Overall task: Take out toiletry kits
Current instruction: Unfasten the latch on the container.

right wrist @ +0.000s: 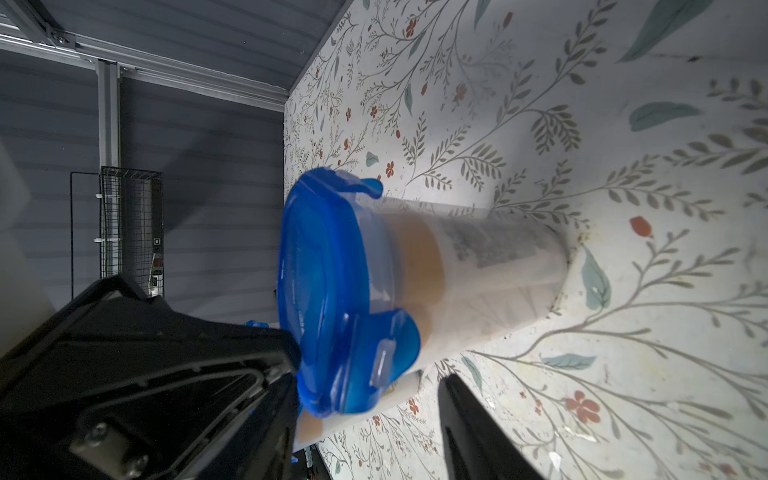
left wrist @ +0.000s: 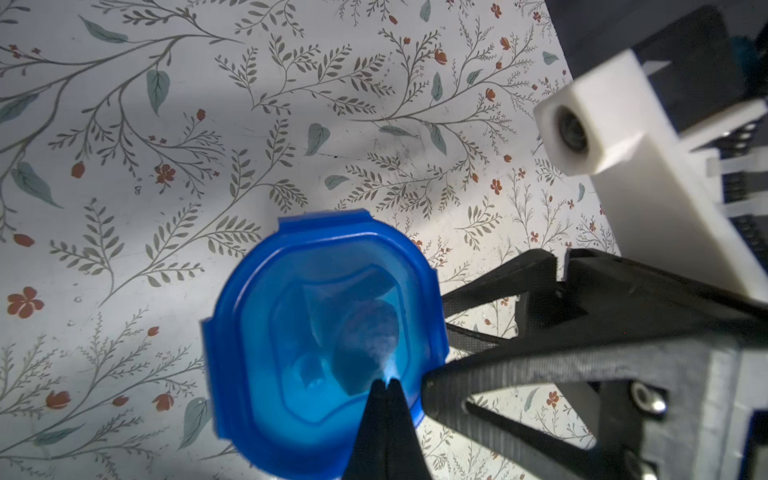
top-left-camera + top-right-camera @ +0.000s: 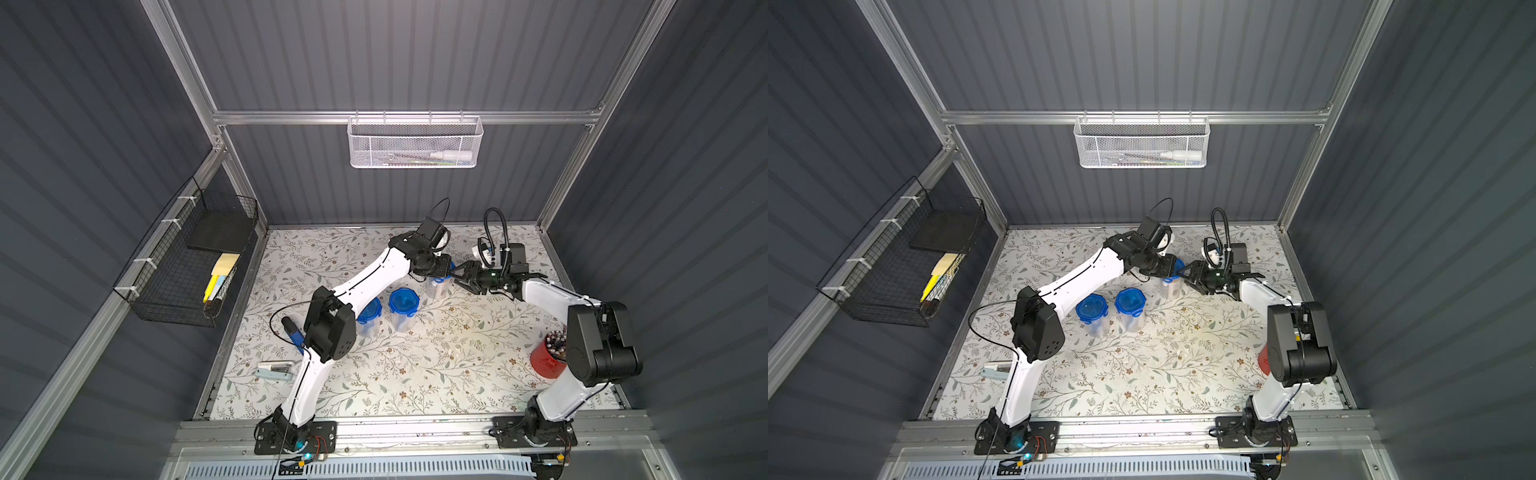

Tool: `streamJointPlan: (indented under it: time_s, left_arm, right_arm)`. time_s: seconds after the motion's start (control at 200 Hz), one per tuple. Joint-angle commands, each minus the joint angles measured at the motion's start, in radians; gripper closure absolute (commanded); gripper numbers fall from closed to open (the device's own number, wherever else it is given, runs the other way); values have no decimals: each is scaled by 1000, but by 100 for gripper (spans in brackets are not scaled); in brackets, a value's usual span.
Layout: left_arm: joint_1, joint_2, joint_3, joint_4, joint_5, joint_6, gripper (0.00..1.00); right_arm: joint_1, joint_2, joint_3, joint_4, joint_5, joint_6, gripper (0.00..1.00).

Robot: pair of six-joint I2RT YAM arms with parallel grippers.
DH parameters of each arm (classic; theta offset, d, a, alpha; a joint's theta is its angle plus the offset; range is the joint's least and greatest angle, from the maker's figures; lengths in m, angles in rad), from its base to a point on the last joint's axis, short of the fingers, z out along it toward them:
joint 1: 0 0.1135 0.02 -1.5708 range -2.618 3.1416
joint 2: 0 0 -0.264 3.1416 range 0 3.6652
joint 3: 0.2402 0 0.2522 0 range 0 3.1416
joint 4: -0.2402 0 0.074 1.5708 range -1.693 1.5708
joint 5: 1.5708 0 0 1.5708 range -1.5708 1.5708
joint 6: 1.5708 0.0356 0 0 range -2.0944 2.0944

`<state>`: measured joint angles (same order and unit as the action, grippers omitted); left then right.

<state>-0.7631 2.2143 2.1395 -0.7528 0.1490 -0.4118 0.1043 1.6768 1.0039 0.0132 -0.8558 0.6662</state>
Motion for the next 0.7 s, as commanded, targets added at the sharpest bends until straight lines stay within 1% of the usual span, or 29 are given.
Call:
streamJointPlan:
  time_s: [0.0, 0.32, 0.695]
  left_arm:
    - [14, 17, -26, -22, -6, -12, 100]
    - [22, 22, -25, -37, -9, -15, 100]
    - [26, 42, -36, -43, -11, -19, 100]
  right_arm:
    - [-6, 12, -6, 43, -30, 5, 41]
    - [-14, 74, -33, 232, -101, 98, 41]
    - [-27, 64, -88, 427, -151, 173, 42]
